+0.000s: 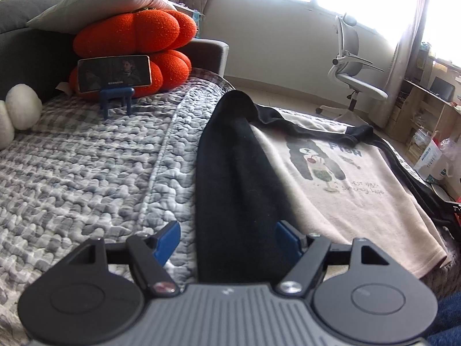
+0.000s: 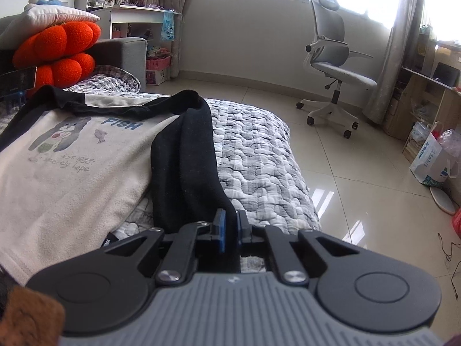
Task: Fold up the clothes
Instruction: 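Lower the sweatshirt onto the bed with both grippers, front print up, then open both grippers and release the sweatshirt flat on the bed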
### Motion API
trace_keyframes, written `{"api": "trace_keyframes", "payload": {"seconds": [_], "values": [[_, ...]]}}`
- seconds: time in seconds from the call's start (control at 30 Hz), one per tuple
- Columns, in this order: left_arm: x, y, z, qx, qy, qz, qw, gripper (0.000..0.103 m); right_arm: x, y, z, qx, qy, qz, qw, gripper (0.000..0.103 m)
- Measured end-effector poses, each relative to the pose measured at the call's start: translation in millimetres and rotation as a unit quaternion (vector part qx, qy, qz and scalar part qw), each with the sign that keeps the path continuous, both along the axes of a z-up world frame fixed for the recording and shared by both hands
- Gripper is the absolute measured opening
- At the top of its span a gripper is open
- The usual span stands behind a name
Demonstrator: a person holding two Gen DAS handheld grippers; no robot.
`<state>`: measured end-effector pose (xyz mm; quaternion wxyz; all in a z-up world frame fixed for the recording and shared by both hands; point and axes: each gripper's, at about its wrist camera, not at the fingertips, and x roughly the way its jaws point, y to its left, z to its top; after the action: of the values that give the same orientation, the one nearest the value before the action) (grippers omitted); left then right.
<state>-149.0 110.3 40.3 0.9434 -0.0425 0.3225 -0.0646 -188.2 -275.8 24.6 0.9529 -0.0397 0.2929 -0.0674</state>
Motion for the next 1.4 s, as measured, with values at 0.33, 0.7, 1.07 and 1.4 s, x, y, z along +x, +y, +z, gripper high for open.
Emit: {"api": "trace_keyframes", "payload": {"seconds": [0.33,0.7,1.07,1.4], "values": [[20.5,9.1,6.3,0.056,0.029,0.009,0.998,0.0,1.7,-15.5,11.6,-0.01,-0.029,-0.035,0.999,0.007],[19.2,11.9,1.0,0.021,0.05,0.003,0.9985,0.045,15.3,-33.7,43.2,-0.015,-0.08,-0.08,0.994,0.005],[29.5,-13.7,-8.1,0.046,0.043,-0.006,0.998,0.005,44.5,-39.5,34.1,0.028,-0.038,-0.037,0.998,0.013],[40.2,36.3,24.3,0.028,0.023,0.041,0.9985,0.004,19.2,-16.9,-3.5,0.012,0.016,-0.001,1.0,0.053]]}}
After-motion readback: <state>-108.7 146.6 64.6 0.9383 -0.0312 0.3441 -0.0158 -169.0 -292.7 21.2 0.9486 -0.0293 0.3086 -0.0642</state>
